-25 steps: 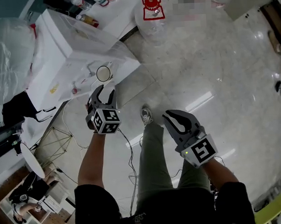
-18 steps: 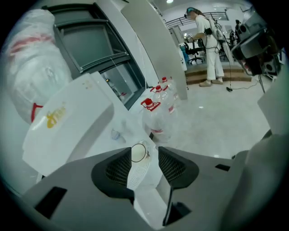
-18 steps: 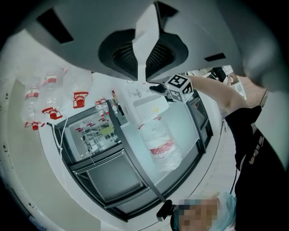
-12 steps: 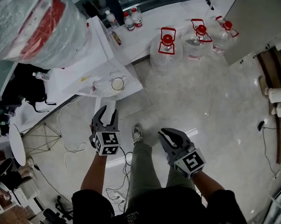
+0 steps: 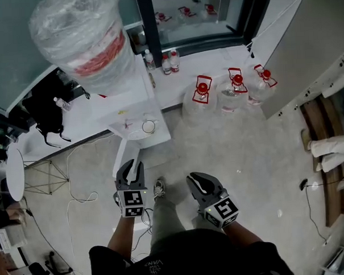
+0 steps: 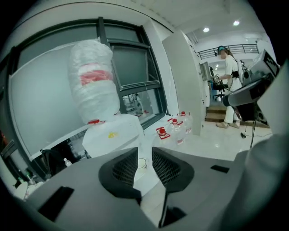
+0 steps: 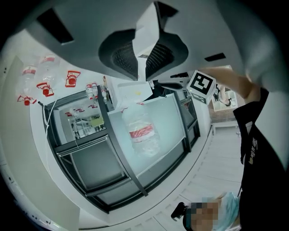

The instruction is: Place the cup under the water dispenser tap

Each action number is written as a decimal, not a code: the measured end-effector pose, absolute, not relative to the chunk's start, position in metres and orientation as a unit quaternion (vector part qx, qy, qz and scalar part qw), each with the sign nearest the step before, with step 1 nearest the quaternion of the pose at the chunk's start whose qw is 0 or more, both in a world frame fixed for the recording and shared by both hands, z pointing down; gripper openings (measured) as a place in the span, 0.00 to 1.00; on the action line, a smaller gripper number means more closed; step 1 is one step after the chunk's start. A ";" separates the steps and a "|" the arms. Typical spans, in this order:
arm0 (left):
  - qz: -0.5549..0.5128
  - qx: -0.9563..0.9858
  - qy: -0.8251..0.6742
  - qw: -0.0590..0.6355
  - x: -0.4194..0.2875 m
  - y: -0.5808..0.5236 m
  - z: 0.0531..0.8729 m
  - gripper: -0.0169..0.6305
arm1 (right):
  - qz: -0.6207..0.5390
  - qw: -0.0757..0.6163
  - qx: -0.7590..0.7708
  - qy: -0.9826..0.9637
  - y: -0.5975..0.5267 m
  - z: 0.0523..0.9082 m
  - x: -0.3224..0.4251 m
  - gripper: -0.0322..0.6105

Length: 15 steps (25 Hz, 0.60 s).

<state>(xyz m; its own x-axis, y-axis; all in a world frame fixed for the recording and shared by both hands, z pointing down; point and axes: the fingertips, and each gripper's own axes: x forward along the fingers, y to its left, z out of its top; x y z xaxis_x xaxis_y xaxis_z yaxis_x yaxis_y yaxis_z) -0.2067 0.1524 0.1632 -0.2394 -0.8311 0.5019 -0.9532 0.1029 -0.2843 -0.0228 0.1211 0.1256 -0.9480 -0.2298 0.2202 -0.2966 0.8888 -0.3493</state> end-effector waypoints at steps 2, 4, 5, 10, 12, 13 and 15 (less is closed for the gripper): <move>0.263 0.599 -0.749 0.109 -0.200 0.166 0.147 0.20 | 0.184 0.091 0.134 -0.970 0.127 0.114 -0.017 0.12; 0.239 0.592 -0.762 0.106 -0.192 0.178 0.129 0.16 | 0.179 0.094 0.133 -0.970 0.134 0.105 -0.011 0.12; 0.227 0.590 -0.768 0.104 -0.187 0.183 0.120 0.15 | 0.176 0.092 0.133 -0.971 0.137 0.099 -0.008 0.12; 0.174 0.584 -0.788 0.086 -0.159 0.205 0.081 0.13 | 0.155 0.093 0.128 -0.975 0.146 0.080 0.009 0.12; 0.169 0.583 -0.791 0.072 -0.150 0.220 0.070 0.11 | 0.149 0.094 0.126 -0.976 0.152 0.078 0.015 0.12; 0.167 0.583 -0.792 0.069 -0.145 0.227 0.066 0.10 | 0.146 0.092 0.124 -0.977 0.155 0.076 0.017 0.12; 0.158 0.583 -0.794 0.070 -0.133 0.239 0.059 0.09 | 0.145 0.088 0.120 -0.978 0.158 0.071 0.021 0.12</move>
<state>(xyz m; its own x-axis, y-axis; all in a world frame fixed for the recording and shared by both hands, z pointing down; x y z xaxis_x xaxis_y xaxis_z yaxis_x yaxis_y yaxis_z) -0.1330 0.2388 0.0595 -0.3112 -0.9034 0.2948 -0.9475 0.2708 -0.1702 0.0214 0.1578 0.0710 -0.9558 -0.2092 0.2067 -0.2602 0.9291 -0.2627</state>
